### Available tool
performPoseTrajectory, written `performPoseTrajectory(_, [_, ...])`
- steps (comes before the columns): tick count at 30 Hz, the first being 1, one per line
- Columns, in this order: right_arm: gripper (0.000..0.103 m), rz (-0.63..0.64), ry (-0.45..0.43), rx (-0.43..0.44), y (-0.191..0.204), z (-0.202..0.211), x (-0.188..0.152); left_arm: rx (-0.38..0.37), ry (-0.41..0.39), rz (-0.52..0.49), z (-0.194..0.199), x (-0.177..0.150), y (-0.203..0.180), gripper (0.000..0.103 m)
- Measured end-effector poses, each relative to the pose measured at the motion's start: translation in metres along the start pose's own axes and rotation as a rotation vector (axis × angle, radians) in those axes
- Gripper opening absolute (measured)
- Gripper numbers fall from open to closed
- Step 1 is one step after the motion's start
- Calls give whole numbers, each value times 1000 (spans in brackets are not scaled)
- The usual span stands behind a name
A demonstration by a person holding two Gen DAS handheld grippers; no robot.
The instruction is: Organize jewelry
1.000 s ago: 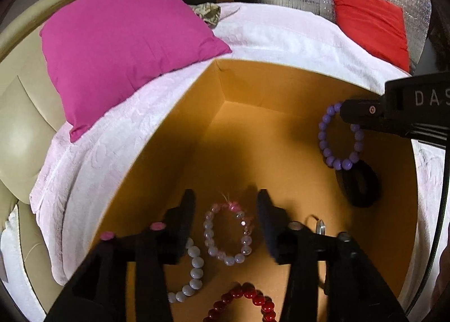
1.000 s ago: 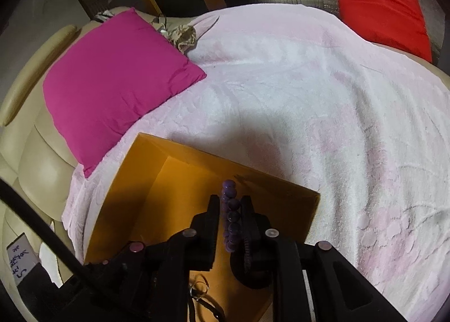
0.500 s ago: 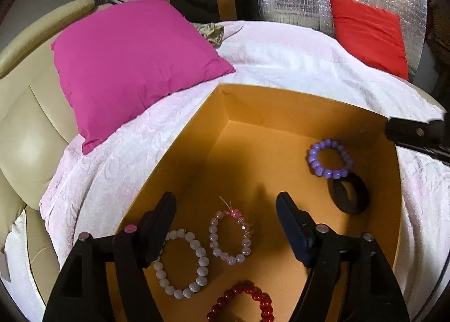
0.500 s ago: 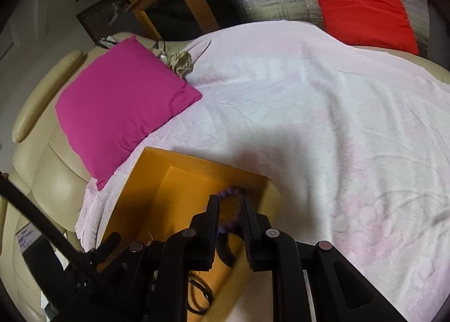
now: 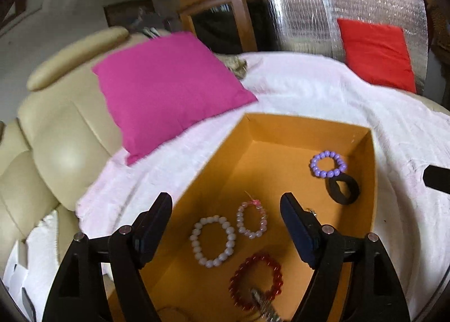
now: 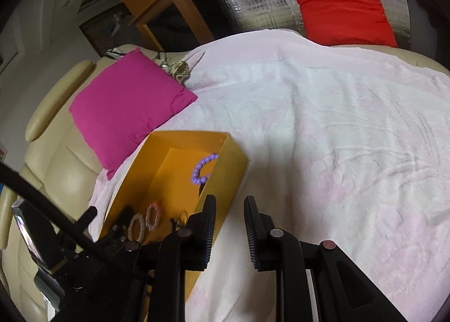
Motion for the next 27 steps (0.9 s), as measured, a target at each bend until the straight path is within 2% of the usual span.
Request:
performPoseTrajectory(7, [23,111,-14,11,20,43,-26,46,-32,43,66,-19,17,80])
performPoseTrajectory(14, [23,190,-65,34,41,95,-50,88,-78,47,132,-24,33,80])
performPoseTrajectory(18, [35,227,-114,43,55,131,-66,89,-95,45,166,-26,40,80])
performPoseTrajectory(25, [38,276,-189,69,74,192,-94,86,-145,53,223,-27,50,85])
performPoseTrajectory(27, [49,304,-222,57,83,210,-104,93,-162,60,240,-29,54,85])
Point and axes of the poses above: each gripper's, at about its wrist camera, not at the fingertips, and z roughly against the way its jaws point, y to its left, x to its top, the point moved 1 cm from there along -z, roughly the way its jaws point, and after that the axes turned 3 degrees about -x, right-handed, at the moved point
